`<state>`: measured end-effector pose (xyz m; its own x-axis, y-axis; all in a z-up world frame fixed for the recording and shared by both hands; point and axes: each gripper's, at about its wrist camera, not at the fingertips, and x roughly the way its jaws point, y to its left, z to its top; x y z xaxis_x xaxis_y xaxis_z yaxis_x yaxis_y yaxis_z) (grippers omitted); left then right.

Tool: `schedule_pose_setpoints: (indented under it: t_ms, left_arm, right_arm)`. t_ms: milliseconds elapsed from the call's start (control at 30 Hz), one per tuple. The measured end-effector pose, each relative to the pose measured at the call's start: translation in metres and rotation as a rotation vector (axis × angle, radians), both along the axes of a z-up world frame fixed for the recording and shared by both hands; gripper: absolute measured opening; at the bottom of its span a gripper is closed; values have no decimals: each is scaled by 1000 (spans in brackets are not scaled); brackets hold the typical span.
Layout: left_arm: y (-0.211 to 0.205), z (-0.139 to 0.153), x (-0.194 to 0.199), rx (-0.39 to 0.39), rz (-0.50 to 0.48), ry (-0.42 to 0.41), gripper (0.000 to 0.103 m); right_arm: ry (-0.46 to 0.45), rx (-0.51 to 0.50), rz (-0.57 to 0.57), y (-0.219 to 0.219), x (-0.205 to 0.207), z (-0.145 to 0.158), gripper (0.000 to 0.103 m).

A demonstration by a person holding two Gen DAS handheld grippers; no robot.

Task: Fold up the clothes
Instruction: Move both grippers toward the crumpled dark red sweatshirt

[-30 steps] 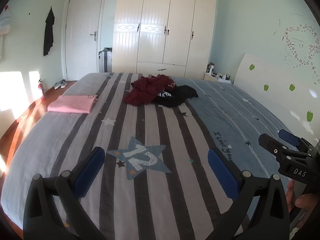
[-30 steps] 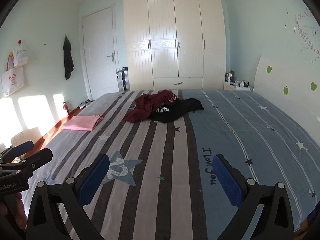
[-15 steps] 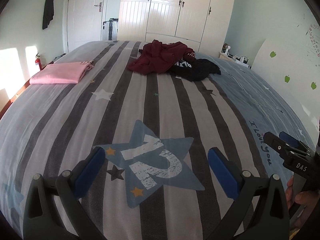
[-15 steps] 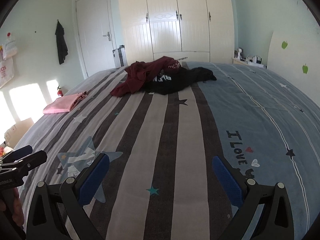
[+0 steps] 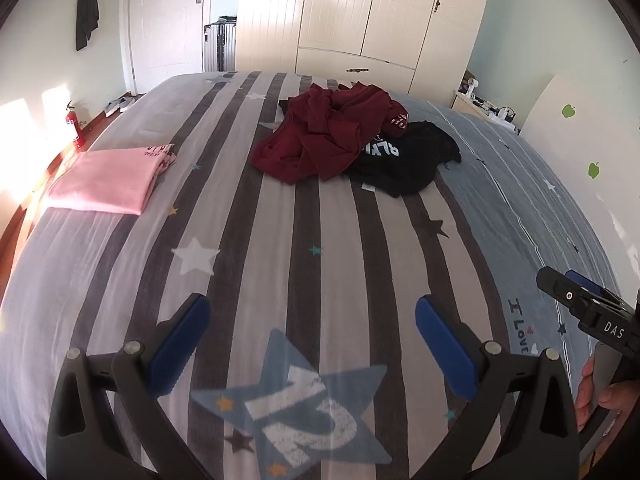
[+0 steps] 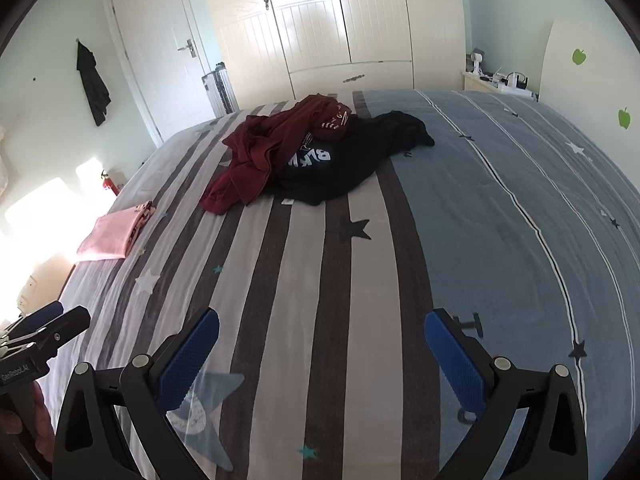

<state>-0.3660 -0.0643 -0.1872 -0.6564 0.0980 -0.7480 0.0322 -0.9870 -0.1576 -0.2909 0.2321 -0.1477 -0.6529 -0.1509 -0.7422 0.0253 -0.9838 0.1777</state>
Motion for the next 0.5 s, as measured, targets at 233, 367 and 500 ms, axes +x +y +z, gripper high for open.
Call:
schedule_pose_setpoints:
  t_ms: [233, 367, 500]
  left_arm:
    - [-36, -57, -138, -9, -43, -23, 99]
    - [-57, -89, -208, -7, -61, -50, 94]
    - [-76, -115, -264, 2, -47, -84, 87]
  right_arm:
    - [21, -22, 24, -39, -111, -28, 102]
    - [-15, -46, 22, -71, -178, -53, 102]
    - [-24, -43, 42, -99, -232, -71, 102]
